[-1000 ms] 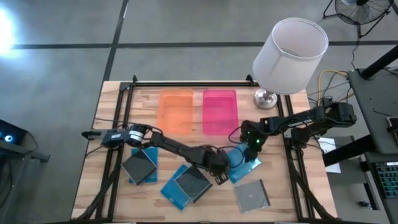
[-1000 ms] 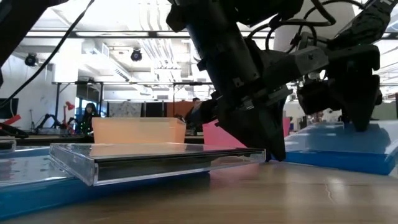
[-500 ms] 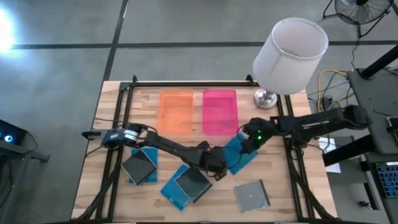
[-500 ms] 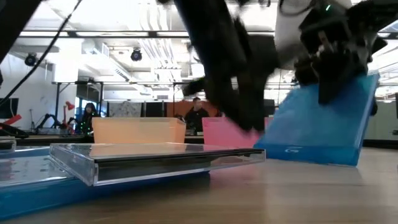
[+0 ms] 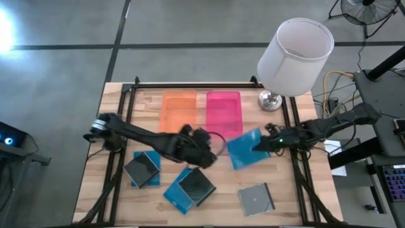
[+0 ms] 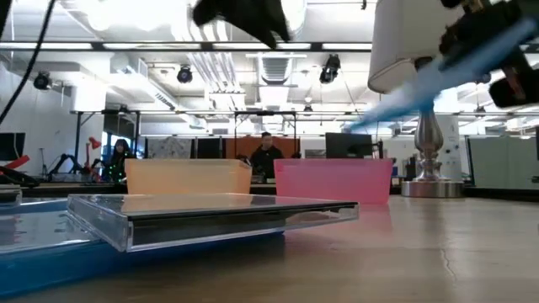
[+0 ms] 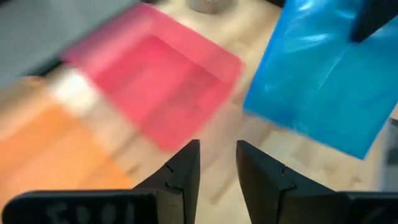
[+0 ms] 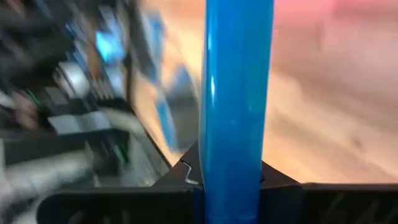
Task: Pick & place jewel cases by type
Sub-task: Put the top right blue CD case into the pink bin, then put the middle black CD case into the orange bin
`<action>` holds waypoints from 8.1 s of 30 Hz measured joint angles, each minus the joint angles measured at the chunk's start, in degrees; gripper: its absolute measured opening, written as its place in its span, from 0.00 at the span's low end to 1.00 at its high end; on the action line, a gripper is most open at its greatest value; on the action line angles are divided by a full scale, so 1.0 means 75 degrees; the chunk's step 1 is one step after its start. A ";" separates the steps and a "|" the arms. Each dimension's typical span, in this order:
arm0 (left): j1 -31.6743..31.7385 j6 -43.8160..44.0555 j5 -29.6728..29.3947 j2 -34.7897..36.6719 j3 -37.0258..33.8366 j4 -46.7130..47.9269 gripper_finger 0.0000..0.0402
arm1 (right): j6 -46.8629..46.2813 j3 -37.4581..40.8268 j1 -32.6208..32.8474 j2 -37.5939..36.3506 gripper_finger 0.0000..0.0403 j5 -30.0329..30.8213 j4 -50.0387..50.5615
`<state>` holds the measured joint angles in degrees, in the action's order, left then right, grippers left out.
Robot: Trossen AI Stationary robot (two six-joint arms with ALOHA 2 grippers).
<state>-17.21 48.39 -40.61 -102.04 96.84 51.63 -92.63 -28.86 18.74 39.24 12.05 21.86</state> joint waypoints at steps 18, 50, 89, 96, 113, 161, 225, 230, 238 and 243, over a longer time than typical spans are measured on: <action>0.0020 0.1800 -0.2155 0.5191 -0.4045 0.0917 0.22 | -0.5227 -0.2435 0.0081 0.4499 0.03 0.7202 0.1227; 0.0003 -0.2871 -0.0727 1.0144 -0.4348 0.0954 0.22 | 0.6634 -0.9915 -0.4210 0.8727 0.03 -0.0772 0.6502; 0.0003 -0.1828 -0.1577 1.0075 -0.4689 0.0887 0.22 | 1.3979 -1.1314 -0.5829 1.1521 0.03 -0.4203 0.8150; 0.0003 -0.1822 -0.1757 1.0075 -0.4689 0.0887 0.22 | 1.3597 -1.1284 -0.5955 1.1495 0.14 -0.3194 0.7887; 0.0003 -0.1819 -0.2003 1.0075 -0.4689 0.0887 0.22 | 1.3372 -1.2088 -0.5709 1.1463 0.73 -0.0535 0.7663; -0.0345 -0.0623 0.3952 0.9650 -0.9055 -0.2902 0.22 | 0.2063 -0.8766 -0.0007 1.0691 0.81 -0.3174 0.3301; -0.1831 0.1214 0.4003 -0.0061 -0.5425 -0.5861 0.22 | 0.3622 -0.3830 -0.0443 1.0092 0.59 -0.3982 -0.4604; -0.1784 0.1130 0.3745 -0.0031 -0.5444 -0.5831 0.22 | 0.3801 -0.3496 -0.0595 0.9446 0.40 -0.4181 -0.4048; -0.1834 0.1255 0.3744 0.0041 -0.5444 -0.5351 0.22 | 0.3368 -0.2620 -0.0722 0.7577 0.15 -0.3328 -0.2909; -0.2340 0.2195 0.2794 0.0473 -0.5650 -0.4867 0.22 | 0.1776 -0.1999 -0.0637 0.6389 0.05 -0.1670 -0.3283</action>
<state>-34.76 64.85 -19.66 -98.50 54.46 15.13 -79.31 -43.86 13.96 87.16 -0.47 -2.76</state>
